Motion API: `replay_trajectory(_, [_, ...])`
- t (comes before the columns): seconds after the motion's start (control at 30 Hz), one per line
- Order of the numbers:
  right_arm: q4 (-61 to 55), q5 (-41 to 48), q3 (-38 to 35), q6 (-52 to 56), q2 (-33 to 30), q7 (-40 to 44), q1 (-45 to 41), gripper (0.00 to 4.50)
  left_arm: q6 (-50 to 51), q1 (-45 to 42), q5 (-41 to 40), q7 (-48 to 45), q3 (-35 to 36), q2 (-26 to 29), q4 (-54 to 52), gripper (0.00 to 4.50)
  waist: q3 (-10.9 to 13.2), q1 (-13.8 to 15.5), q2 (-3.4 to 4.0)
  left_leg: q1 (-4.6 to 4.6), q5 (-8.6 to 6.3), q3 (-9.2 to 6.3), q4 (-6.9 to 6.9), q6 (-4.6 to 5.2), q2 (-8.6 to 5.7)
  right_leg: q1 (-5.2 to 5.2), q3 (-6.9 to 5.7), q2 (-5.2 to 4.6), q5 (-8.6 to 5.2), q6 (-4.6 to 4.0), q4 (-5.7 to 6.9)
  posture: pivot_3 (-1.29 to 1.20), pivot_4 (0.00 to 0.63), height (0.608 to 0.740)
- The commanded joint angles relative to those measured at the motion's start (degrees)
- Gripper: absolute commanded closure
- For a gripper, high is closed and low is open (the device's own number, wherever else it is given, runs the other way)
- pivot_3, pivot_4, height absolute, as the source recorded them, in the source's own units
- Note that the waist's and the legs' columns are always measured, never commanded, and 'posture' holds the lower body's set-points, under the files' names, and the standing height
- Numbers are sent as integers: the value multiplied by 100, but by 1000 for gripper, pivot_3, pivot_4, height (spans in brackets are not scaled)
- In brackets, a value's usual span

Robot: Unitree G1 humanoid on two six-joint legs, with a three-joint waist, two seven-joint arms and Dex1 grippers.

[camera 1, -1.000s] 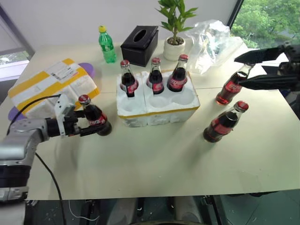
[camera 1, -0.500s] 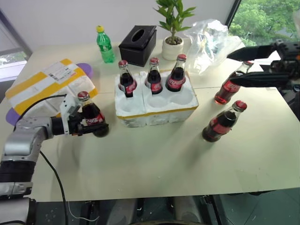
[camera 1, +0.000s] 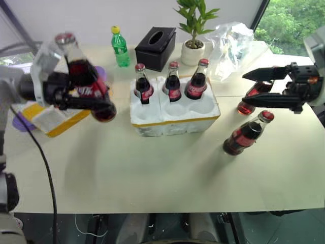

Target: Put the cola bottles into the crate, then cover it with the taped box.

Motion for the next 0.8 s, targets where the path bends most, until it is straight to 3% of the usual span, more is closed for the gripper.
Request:
replay_trajectory(0.03, [-247, 178, -398, -26, -58, -164, 85, 0, -28, -756, 75, -40, -223, -449, 375, 1685, 2, 11, -3, 0, -1, -1, 4, 3, 0, 3, 0, 0, 0, 1, 1, 0, 150, 732])
replay_trajectory(0.23, [-529, 317, -774, 50, -91, -505, 530, 0, -559, -1462, 470, 164, -575, -1622, 1190, 1685, 10, 12, -17, -1, 3, 0, 11, 0, -1, 3, 1, -1, 3, 6, 6, 0, 150, 732])
replay_trajectory(0.43, [-746, 462, -1087, 118, -115, -771, 874, 0, -1023, -1679, 809, 193, -769, -2393, 1679, 1685, 14, -5, -22, -3, 8, 0, 11, -10, 1, 0, 3, -4, 3, 6, 6, 0, 150, 732])
replay_trajectory(0.53, [-886, 557, -1209, 183, -140, -881, 1000, 0, -1127, -1743, 926, 72, -754, -2428, 1860, 1685, 14, -14, -22, -3, 8, 0, 10, -9, 2, -1, 4, -5, 3, 6, 6, 0, 150, 732])
replay_trajectory(0.67, [-885, 634, -1300, 226, -180, -967, 1021, 0, -1346, -1699, 1132, -224, -677, -1928, 2032, 1685, 16, -55, -23, -3, 8, 0, 9, -9, 4, -5, 5, -2, 3, 6, 8, 0, 150, 732])
replay_trajectory(0.8, [-775, 612, -1251, 154, -170, -987, 1004, 0, -1484, -1489, 1224, -177, -708, -1885, 2081, 1685, 16, -19, -23, -3, 7, -1, 8, -8, 5, -4, 5, -3, 3, 6, 7, 0, 150, 732])
